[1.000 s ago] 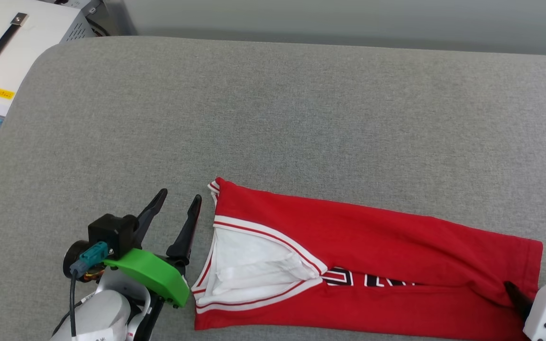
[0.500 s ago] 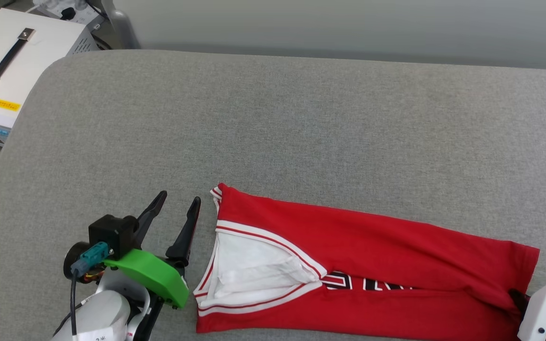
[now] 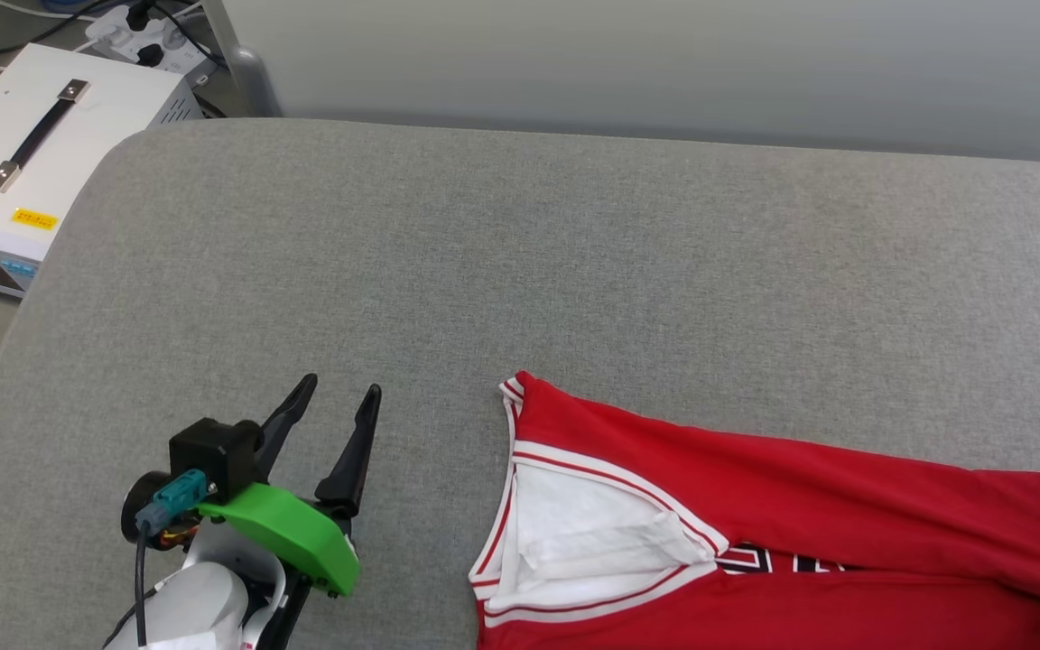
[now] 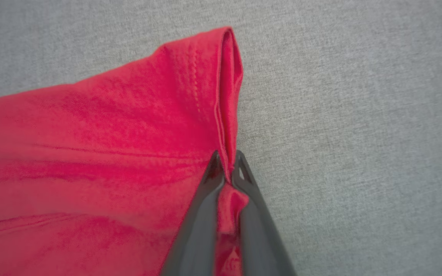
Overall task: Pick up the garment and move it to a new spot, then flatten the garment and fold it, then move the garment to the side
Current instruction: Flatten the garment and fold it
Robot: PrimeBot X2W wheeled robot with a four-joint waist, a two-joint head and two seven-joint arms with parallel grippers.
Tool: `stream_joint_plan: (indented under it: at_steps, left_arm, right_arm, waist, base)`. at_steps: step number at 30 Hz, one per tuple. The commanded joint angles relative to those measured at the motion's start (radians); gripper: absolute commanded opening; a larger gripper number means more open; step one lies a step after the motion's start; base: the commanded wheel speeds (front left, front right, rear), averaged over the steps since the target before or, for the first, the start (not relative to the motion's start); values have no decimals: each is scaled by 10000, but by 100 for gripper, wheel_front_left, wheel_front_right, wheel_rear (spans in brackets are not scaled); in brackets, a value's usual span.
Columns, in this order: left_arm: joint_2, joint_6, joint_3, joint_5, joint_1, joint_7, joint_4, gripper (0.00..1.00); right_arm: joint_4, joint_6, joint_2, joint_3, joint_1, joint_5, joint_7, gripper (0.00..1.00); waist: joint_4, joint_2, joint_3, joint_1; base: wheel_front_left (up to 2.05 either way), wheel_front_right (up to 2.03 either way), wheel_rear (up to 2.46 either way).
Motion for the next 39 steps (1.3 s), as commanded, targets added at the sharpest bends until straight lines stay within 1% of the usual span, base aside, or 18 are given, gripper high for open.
stream_joint_plan:
  at_steps: [1, 6, 14, 21, 25, 27, 29, 31, 34, 39]
  left_arm:
    - [-67, 3, 43, 76, 190, -58, 9, 100]
    - [-143, -3, 48, 47, 354, -59, 53, 100]
    - [-301, 7, 160, 28, 587, -59, 49, 100]
    - [-487, -57, 309, 62, 713, -59, 70, 100]
    - [-602, -115, 441, 110, 743, -59, 128, 100]
    - [-652, -160, 498, 137, 758, -59, 168, 100]
    - [-698, -224, 579, 172, 798, -59, 257, 100]
    - [-720, -266, 609, 195, 808, -59, 316, 100]
    - [-744, -306, 646, 214, 815, -59, 400, 100]
    - [-771, -367, 708, 228, 817, -59, 480, 100]
  right_arm:
    - [-93, -19, 35, -11, -137, -1, 40, 0]
    - [-799, -19, 336, 275, 182, 383, 368, 0]
    - [-2750, -19, 904, 953, 1024, 1153, 1386, 0]
    - [-4258, -19, 1986, 1782, 1327, 1742, 2505, 0]
    - [-4659, -19, 2498, 2229, 1150, 2136, 2811, 0]
    - [-4690, -19, 2594, 2509, 1034, 2430, 2887, 0]
    - [-4342, -19, 2620, 3008, 836, 3361, 2518, 0]
    - [-3958, -19, 2623, 3418, 688, 3894, 2123, 0]
    - [-3278, -19, 2625, 4130, 490, 4483, 1618, 0]
    - [-2184, -19, 2626, 5345, -47, 5428, 439, 0]
  waist:
    - [9, 0, -82, 0]
    - [28, 0, -378, 0]
    - [147, 0, -809, 0]
    - [327, 0, -849, 0]
    - [455, 0, -842, 0]
    - [520, 0, -860, 0]
    - [601, 0, -908, 0]
    - [667, 0, -938, 0]
    - [771, 0, -1013, 0]
    - [967, 0, -1082, 0]
  base:
    - [0, 0, 0]
    - [0, 0, 0]
    - [0, 0, 0]
    - [0, 0, 0]
    - [0, 0, 0]
    - [0, 0, 0]
    - [0, 0, 0]
    - [0, 0, 0]
    - [0, 0, 0]
    - [0, 0, 0]
